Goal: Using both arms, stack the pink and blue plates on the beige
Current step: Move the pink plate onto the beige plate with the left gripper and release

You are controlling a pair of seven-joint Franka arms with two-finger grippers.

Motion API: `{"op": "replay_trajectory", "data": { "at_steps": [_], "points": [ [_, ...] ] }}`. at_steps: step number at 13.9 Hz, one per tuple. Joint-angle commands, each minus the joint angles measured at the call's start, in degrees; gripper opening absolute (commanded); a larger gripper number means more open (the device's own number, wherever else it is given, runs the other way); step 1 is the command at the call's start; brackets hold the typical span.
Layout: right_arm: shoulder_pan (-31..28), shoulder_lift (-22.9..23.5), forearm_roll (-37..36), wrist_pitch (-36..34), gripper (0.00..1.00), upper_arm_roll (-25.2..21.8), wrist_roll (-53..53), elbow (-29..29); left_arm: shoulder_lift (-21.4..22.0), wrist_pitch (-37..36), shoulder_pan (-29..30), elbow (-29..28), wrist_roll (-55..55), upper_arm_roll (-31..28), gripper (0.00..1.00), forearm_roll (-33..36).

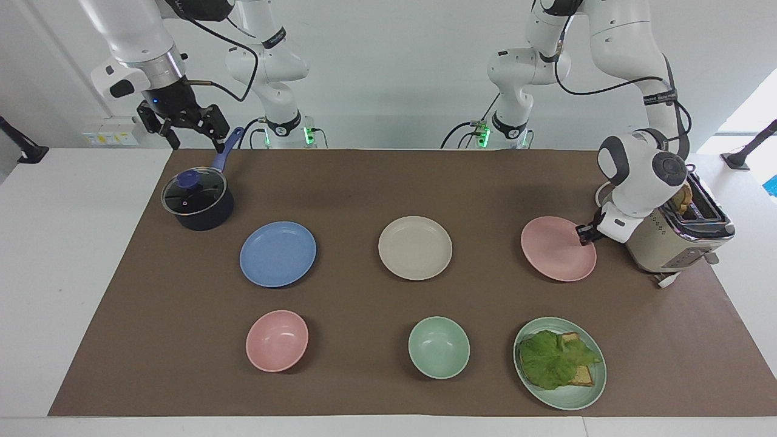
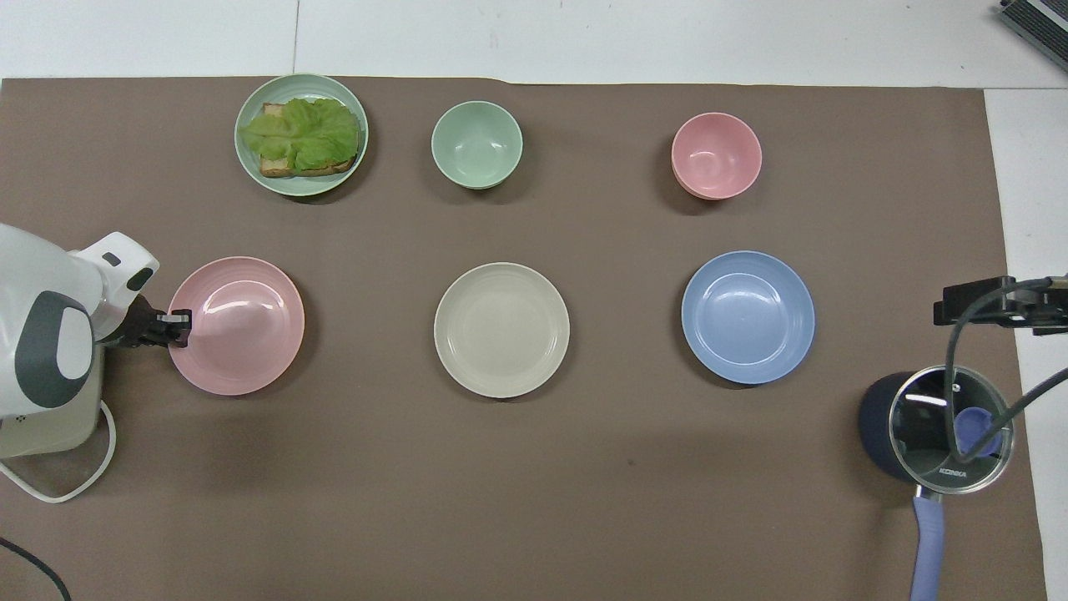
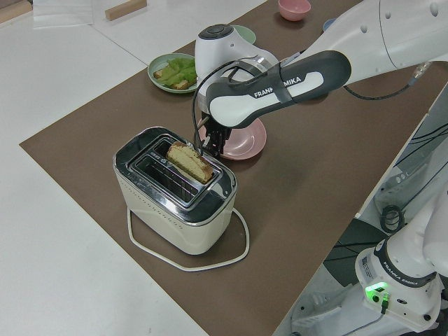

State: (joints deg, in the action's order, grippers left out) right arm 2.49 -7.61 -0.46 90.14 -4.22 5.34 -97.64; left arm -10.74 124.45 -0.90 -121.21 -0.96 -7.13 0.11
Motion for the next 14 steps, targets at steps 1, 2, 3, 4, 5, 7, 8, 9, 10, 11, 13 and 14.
{"op": "replay_trajectory", "data": {
  "at_steps": [1,2,3,4,5,7,8,9,10,11,13,14],
  "points": [
    [-0.7,-1.5,-1.0,0.1,1.00,0.4,-0.9,-1.6,0.3,-7.7,-0.1,3.6,-0.5,0.5,0.00,-0.2],
    [-0.7,-1.5,-1.0,0.1,1.00,0.4,-0.9,-1.6,0.4,-11.1,-0.4,5.7,-0.4,0.7,0.00,-1.0],
    [-0.7,-1.5,-1.0,0.1,1.00,0.4,-0.9,-1.6,0.5,-13.8,-0.6,7.5,-0.4,0.7,0.00,-2.8],
    [-0.7,-1.5,-1.0,0.1,1.00,0.4,-0.9,-1.6,0.8,-15.9,-0.8,9.0,-0.4,0.8,0.00,-3.8],
    [-0.7,-1.5,-1.0,0.1,1.00,0.4,-0.9,-1.6,1.6,-17.8,-0.8,9.9,-0.4,1.1,0.00,-3.9],
    [-0.7,-1.5,-1.0,0.1,1.00,0.4,-0.9,-1.6,3.5,-20.5,-1.3,10.6,-0.4,1.8,0.00,-5.2],
    [-0.7,-1.5,-1.0,0.1,1.00,0.4,-0.9,-1.6,4.7,-21.5,-1.6,11.2,-0.4,1.9,0.00,-7.1],
    [-0.7,-1.5,-1.0,0.1,1.00,0.4,-0.9,-1.6,5.9,-22.4,-2.3,11.3,-0.4,2.1,0.00,-9.0],
    [-0.7,-1.5,-1.0,0.2,1.00,0.4,-1.0,-1.6,6.8,-22.6,-3.4,11.1,0.0,2.3,0.00,-10.7],
    [-0.8,-1.3,-0.9,-0.1,1.00,0.2,-0.9,-1.2,7.3,-22.7,-4.9,10.9,0.2,2.4,0.00,-12.3],
    [-0.6,-0.7,-0.2,0.6,1.00,0.1,-0.9,-0.3,7.8,-22.0,-8.4,10.2,0.6,2.4,0.00,-15.7],
    [-0.3,-0.7,-0.8,0.9,1.00,0.1,-1.0,-0.3,8.0,-21.6,-10.7,10.0,2.5,2.4,0.00,-16.5]
  ]
}}
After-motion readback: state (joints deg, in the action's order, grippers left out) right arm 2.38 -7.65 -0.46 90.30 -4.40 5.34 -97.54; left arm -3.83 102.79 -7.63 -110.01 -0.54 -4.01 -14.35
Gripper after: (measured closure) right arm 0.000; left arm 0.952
